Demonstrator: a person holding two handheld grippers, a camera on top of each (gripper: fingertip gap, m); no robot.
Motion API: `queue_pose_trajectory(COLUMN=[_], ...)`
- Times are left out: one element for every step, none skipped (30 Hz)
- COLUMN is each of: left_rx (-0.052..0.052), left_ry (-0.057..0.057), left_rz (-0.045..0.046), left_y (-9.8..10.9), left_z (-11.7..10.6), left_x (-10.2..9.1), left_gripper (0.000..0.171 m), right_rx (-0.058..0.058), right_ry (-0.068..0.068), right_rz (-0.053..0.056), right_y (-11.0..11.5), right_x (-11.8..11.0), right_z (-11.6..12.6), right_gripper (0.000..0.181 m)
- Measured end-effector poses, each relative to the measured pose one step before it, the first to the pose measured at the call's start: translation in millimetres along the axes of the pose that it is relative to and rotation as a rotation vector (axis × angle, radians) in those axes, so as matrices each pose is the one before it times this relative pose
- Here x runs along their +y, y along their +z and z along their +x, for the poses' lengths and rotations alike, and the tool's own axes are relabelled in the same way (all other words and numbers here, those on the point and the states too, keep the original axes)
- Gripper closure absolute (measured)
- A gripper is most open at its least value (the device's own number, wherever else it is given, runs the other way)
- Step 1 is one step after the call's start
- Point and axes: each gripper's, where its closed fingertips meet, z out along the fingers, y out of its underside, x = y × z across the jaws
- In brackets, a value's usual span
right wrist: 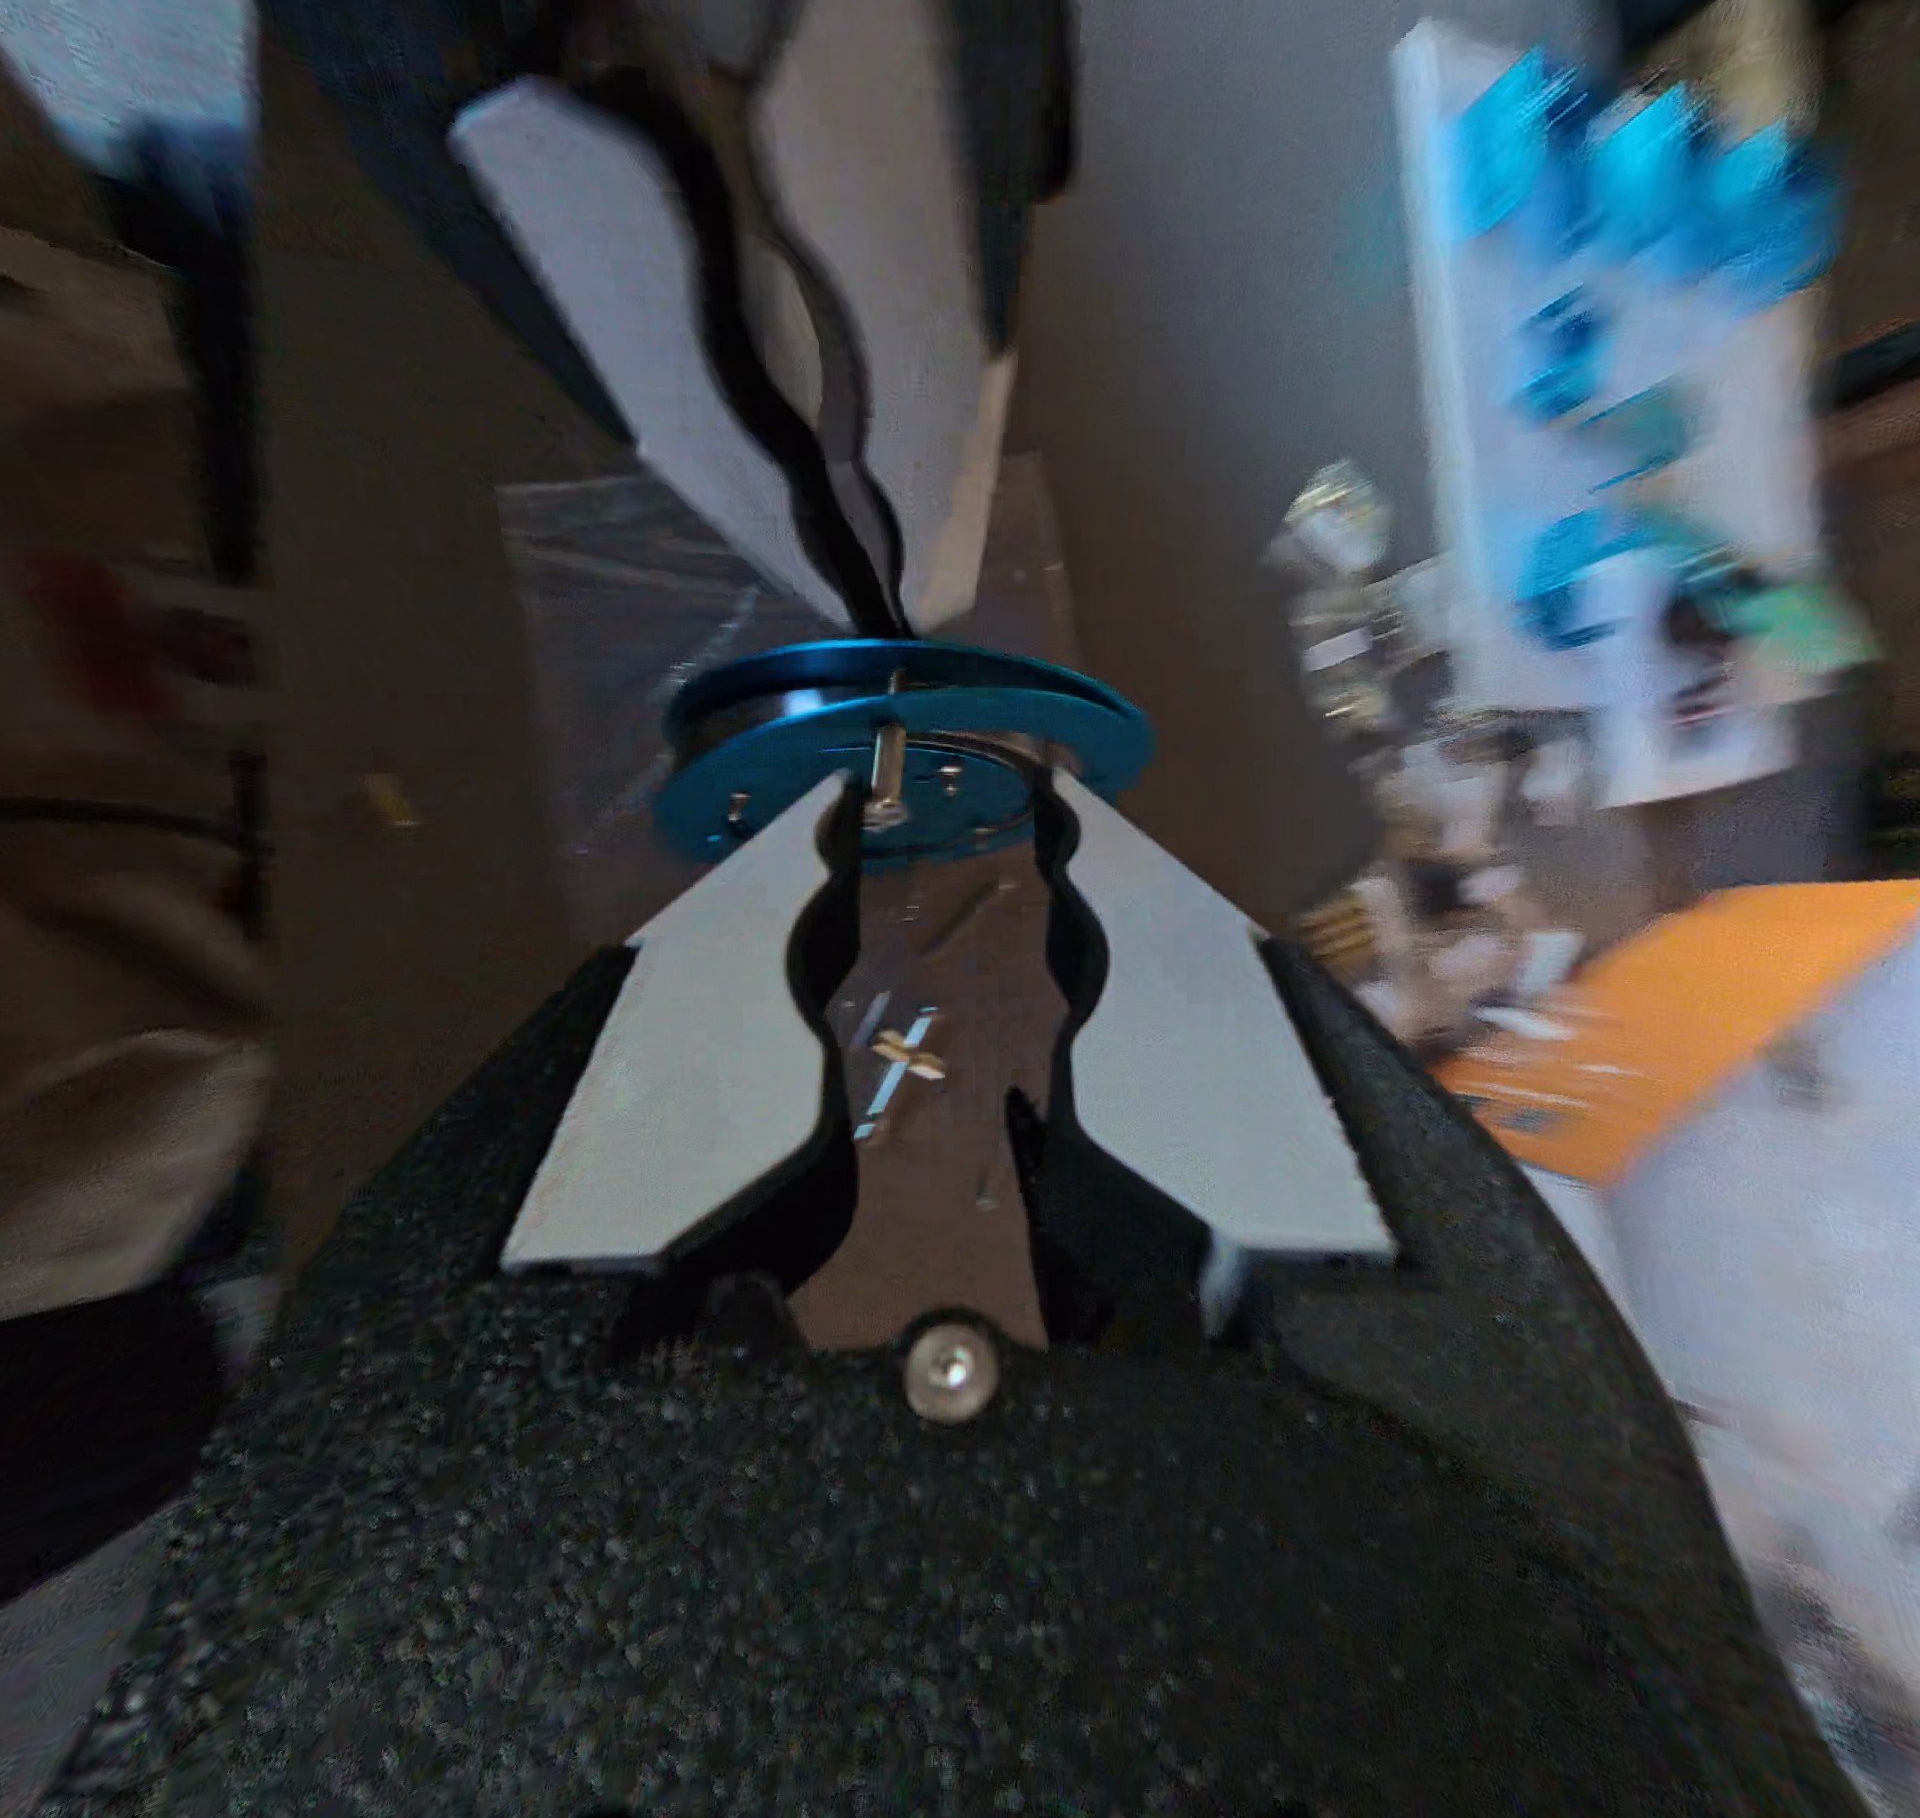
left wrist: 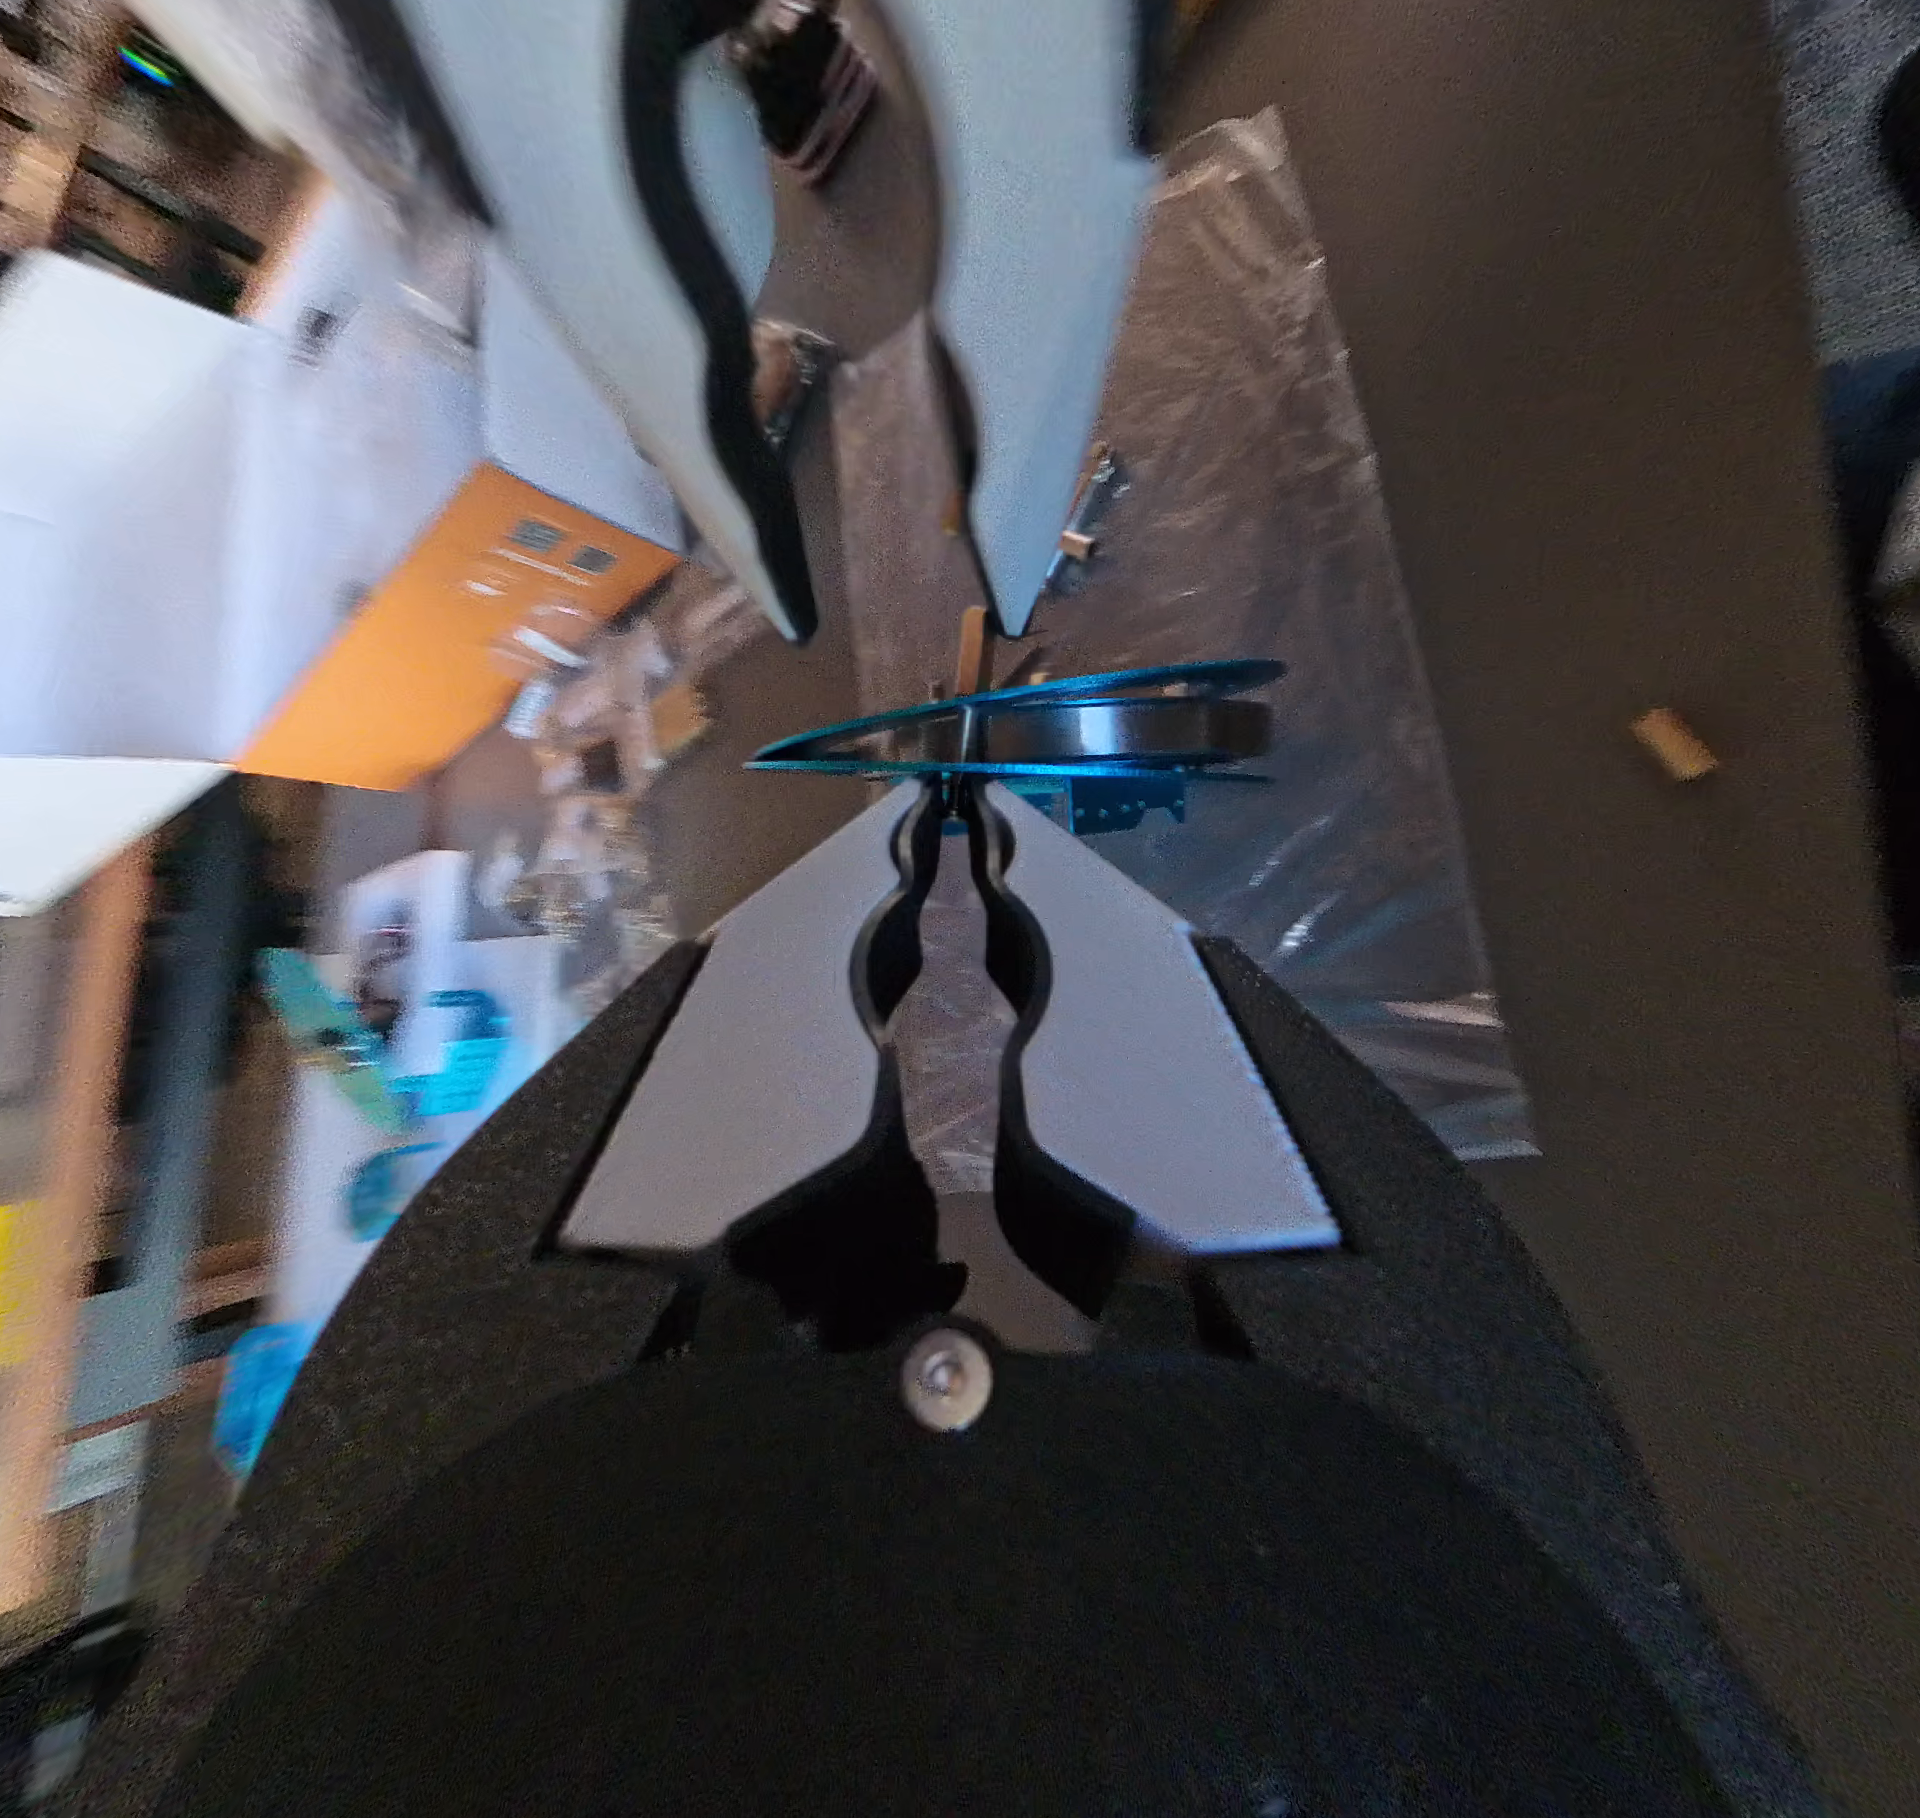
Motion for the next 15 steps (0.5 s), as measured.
queue_pose_trajectory(left_rx=[0.0641, 0.0550, 0.0537, 0.0335, 0.0079, -0.0045, 0.0026, 0.0135, 0.0146, 0.0085, 0.0031, -0.0013, 0.0016, -0.0032, -0.0032], left_ry=[-0.0645, -0.0608, -0.0477, -0.0308, -0.0156, -0.0063, -0.0060, -0.0177, -0.0171, -0.0174, -0.0143, -0.0136, -0.0129, -0.0073, -0.0052], left_rz=[-0.00228, -0.00239, -0.00611, 0.00043, 0.00210, 0.00408, 0.00865, 0.01228, 0.01534, 0.01643, 0.01666, 0.01539, 0.01258, 0.01634, 0.01548], left_y=[-0.82, -0.29, -0.52, -0.87, -0.64, -0.99, -1.21, -1.66, -1.67, -1.53, -1.52, -1.47, -1.48, -1.72, -1.84], left_z=[1.49, 0.75, 1.00, -0.90, -3.01, -3.33, -1.00, 1.32, 2.58, 2.30, 1.67, 1.37, 1.91, 1.40, 1.45], left_x=[0.60, 1.01, 1.65, 1.41, 2.73, 3.71, 3.99, 3.97, 4.06, 4.37, 4.07, 3.99, 3.60, 2.61, 2.47], left_gripper=[0.168, 0.168, 0.168, 0.168, 0.168, 0.168, 0.168, 0.168, 0.167, 0.167, 0.167, 0.167, 0.167, 0.167, 0.167], right_rx=[0.0959, 0.0847, 0.0850, 0.0658, 0.0350, -0.0003, -0.0223, -0.0401, -0.0387, -0.0308, -0.0247, -0.0240, -0.0210, 0.0085, 0.0367], right_ry=[-0.0769, -0.0667, -0.0608, -0.0488, -0.0171, 0.0215, 0.0502, 0.0741, 0.0877, 0.0842, 0.0698, 0.0522, 0.0339, 0.0106, -0.0035], right_rz=[0.0269, 0.0151, -0.0063, -0.0212, -0.0270, -0.0214, 0.0019, 0.0212, 0.0370, 0.0497, 0.0473, 0.0361, 0.0188, 0.0043, 0.0009], right_y=[-0.89, 0.49, 1.52, 2.29, 3.03, 2.99, 2.16, 0.85, 0.04, -0.34, -0.17, 0.66, 2.24, 3.38, 3.45], right_x=[-0.19, 1.72, 4.68, 6.90, 7.75, 6.30, 2.76, -0.29, -3.46, -6.14, -6.52, -5.28, -3.13, -1.31, -1.28], right_z=[-1.50, -2.75, -2.09, -4.70, -7.81, -10.51, -11.07, -10.64, -7.70, -4.99, -3.42, -3.59, -3.92, -0.28, 3.07], right_gripper=[0.151, 0.149, 0.145, 0.140, 0.135, 0.134, 0.134, 0.134, 0.135, 0.136, 0.137, 0.139, 0.139, 0.139, 0.141])
